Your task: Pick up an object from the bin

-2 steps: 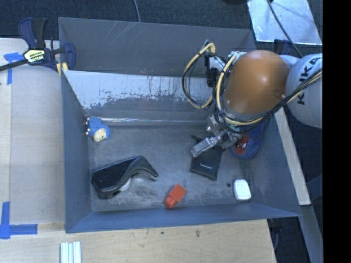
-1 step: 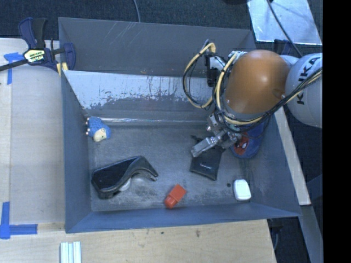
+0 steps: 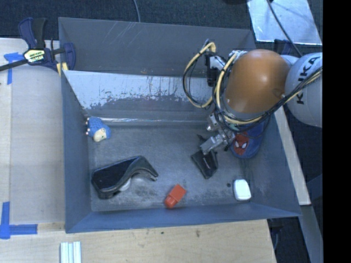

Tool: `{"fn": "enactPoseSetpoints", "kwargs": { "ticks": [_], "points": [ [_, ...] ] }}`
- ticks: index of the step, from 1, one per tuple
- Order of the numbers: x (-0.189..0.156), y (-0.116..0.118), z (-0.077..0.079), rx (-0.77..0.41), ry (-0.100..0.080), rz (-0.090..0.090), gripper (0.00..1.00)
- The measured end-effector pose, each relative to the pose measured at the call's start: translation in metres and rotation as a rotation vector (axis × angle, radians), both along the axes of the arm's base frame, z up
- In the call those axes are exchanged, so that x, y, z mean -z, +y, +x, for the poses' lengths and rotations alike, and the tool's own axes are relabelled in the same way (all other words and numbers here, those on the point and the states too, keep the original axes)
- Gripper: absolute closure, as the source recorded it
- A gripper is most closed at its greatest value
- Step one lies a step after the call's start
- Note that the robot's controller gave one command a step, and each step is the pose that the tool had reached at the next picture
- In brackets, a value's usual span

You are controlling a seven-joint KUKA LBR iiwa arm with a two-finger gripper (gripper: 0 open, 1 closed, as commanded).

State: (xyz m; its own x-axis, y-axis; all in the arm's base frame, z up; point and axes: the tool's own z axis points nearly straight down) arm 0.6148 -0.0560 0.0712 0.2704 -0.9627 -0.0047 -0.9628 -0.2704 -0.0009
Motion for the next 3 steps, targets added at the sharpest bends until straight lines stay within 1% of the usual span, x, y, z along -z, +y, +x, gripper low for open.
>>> {"fn": "enactPoseSetpoints", "kwargs": {
  "ticks": [1, 2, 3],
  "points": [
    [-0.014, 0.000, 0.001, 0.003, -0.004, -0.002, 1.00],
    [-0.045, 0.000, 0.002, 0.007, -0.006, -0.003, 1.00],
    [-0.049, 0.000, 0.003, 0.011, -0.005, -0.002, 1.00]
  ]
}}
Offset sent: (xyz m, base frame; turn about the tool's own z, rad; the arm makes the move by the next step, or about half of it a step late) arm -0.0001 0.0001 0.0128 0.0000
